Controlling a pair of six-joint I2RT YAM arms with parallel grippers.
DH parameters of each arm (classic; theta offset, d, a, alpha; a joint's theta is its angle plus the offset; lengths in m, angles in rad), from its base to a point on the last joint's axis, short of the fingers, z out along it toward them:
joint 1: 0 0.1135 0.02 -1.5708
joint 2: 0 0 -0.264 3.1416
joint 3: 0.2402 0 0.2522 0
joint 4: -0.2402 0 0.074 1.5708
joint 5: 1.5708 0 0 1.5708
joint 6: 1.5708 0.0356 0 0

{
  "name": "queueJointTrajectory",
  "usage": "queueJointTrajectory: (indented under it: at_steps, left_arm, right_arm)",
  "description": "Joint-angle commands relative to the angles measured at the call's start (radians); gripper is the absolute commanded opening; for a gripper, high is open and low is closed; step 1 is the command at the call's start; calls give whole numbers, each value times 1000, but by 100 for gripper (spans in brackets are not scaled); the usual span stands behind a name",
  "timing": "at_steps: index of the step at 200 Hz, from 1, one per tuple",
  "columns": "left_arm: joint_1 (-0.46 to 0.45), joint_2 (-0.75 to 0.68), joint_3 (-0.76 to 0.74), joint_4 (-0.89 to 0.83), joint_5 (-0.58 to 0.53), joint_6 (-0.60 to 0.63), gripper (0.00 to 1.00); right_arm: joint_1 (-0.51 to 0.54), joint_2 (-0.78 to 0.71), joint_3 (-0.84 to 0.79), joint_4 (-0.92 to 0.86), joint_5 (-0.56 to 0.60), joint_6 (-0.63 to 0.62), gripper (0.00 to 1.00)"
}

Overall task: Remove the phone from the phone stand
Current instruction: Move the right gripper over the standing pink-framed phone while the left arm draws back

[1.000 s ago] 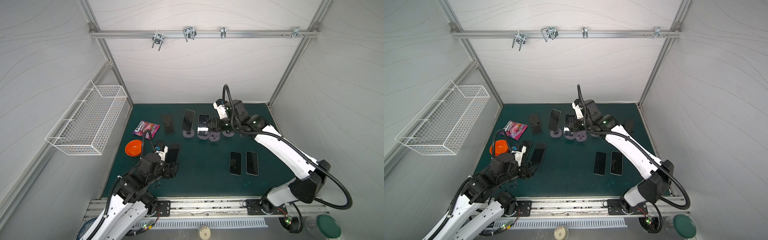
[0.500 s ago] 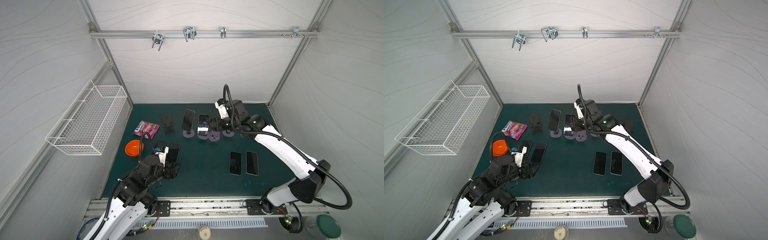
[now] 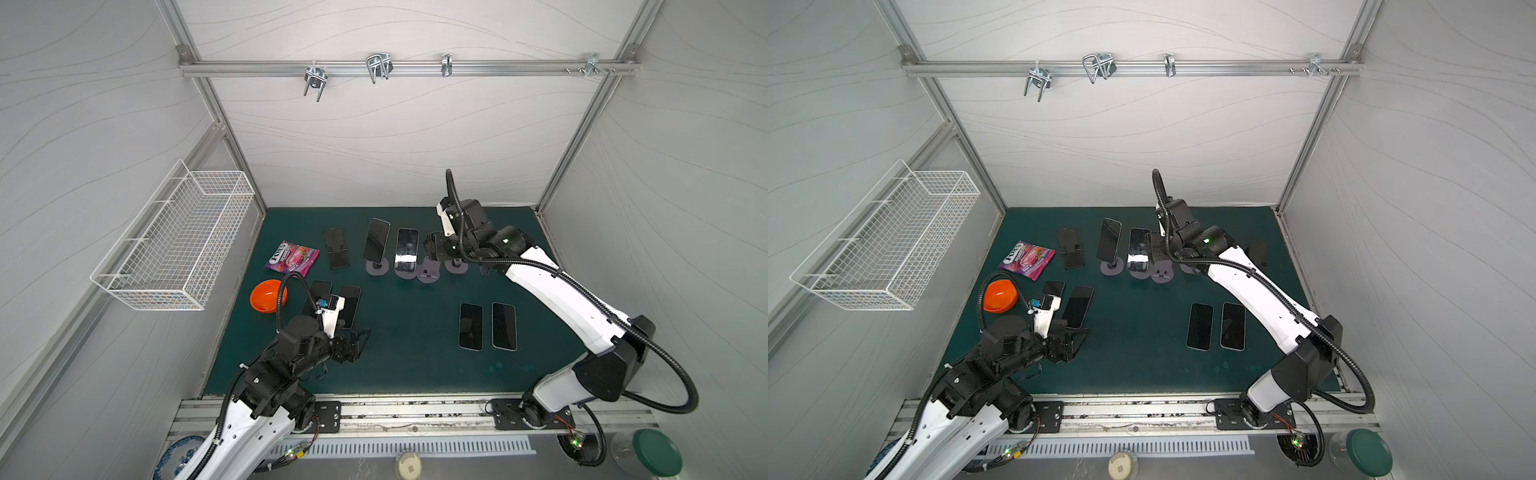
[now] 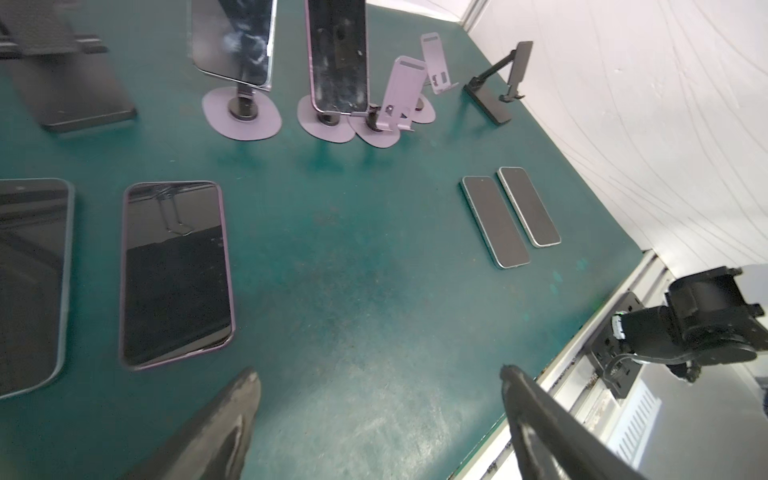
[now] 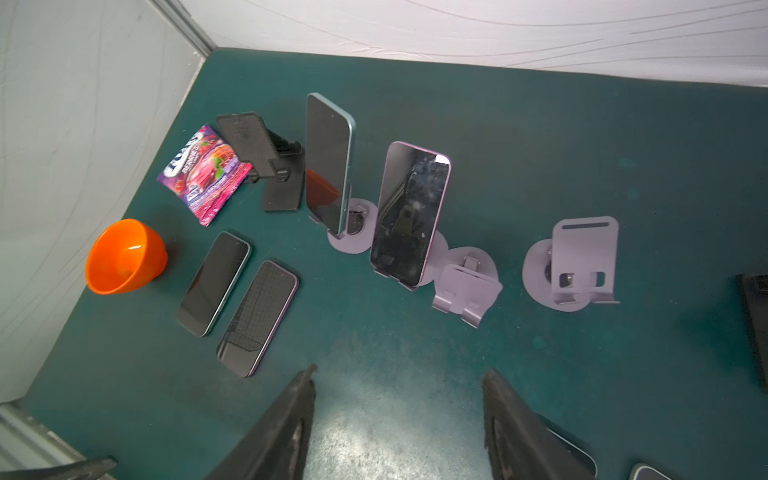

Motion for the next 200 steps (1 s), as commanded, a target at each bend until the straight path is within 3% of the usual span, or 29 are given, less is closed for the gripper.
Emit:
queueJointTrajectory:
  at_steps: [1,78,134,161,200]
  left_arm:
    - [-4,4,-13,138,60,81,93]
    - [-4,-14,-46,214,142,126,99]
    - [-5,-22,-64,234,129,143,99]
    - [-5,-1,-65,227,115,150,99]
    - [-5,19,-55,209,54,143,99]
  right_arm:
    - [-5,10,24,-40,26,27,65]
    - [-5,123,70,-39,27,75,66]
    - [-5,216,182,-83,63,88,67]
    - [-7,247,194,-79,71,82,75]
    - [-3,314,234,-74,74,85,78]
